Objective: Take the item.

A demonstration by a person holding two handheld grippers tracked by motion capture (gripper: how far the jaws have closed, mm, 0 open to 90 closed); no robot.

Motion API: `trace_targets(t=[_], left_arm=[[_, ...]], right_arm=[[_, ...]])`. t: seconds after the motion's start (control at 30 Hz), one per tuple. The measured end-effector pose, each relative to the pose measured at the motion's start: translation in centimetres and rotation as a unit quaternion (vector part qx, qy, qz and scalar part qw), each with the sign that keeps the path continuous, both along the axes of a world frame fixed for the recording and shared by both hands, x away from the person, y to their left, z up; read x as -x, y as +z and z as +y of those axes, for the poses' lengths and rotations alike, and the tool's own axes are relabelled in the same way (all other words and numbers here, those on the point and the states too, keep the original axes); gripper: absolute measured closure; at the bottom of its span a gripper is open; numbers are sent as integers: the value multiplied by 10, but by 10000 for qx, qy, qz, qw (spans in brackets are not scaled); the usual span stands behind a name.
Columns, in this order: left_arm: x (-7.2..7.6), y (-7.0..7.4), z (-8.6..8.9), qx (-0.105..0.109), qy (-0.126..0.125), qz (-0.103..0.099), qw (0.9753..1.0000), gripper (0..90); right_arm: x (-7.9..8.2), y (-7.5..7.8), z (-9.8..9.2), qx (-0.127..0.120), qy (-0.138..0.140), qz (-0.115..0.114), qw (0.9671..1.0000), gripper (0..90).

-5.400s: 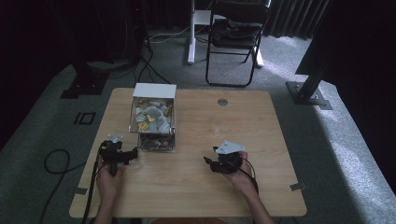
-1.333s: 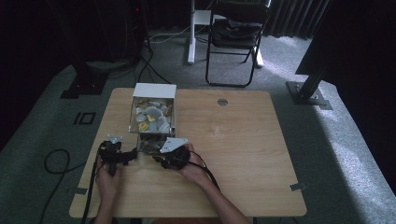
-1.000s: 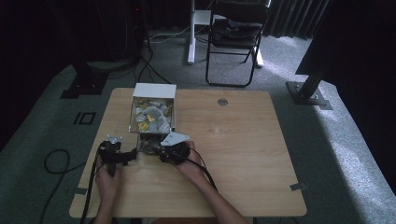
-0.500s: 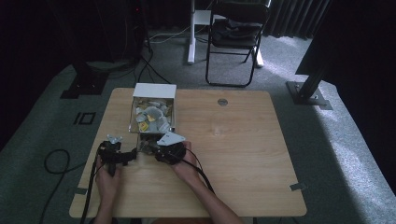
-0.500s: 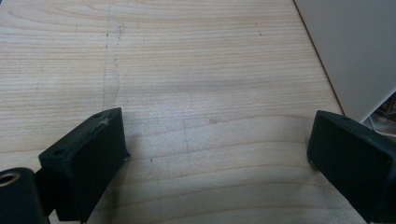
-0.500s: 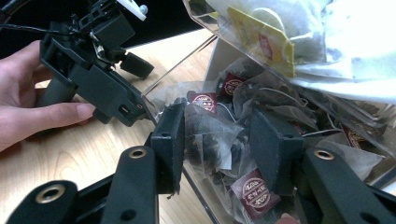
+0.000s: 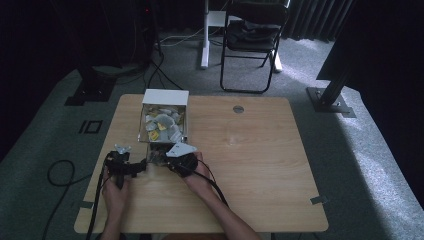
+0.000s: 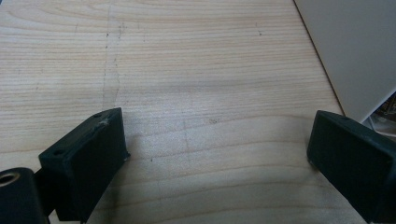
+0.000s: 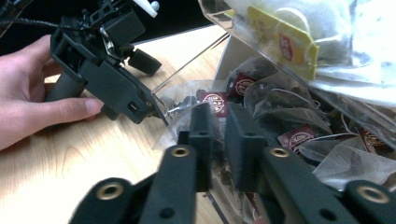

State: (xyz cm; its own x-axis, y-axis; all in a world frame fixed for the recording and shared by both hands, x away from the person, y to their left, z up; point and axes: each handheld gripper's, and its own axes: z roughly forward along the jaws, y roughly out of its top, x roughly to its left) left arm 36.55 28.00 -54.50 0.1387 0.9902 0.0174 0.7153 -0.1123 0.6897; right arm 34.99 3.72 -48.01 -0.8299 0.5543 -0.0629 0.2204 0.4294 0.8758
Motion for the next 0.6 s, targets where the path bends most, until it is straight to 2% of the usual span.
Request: trace_targets(t=[0.07, 0.17, 0.4, 0.5, 0.53, 0.6], left_arm=[[0, 0, 0, -1, 0, 0, 10000, 55], [0, 0, 0, 0, 0, 0, 10000, 55], [0, 0, 0, -1, -3, 8, 10000, 55], [0, 0, 0, -2, -2, 8, 10000, 55], [0, 0, 0, -2, -3, 7, 10000, 55], [0, 0, 0, 0, 0, -1, 10000, 55]], right_arm=[[0, 0, 0, 33, -18, -24, 10000, 900], [1, 0, -2, 23, -14, -7, 10000, 900], [3, 8, -10, -137, -62, -181, 9997, 900], [3, 9, -11, -130, -39, -137, 9998, 893], [2, 8, -12, -210, -111, -77, 9997, 721], [1, 5, -11, -271, -119, 36, 9996, 603]])
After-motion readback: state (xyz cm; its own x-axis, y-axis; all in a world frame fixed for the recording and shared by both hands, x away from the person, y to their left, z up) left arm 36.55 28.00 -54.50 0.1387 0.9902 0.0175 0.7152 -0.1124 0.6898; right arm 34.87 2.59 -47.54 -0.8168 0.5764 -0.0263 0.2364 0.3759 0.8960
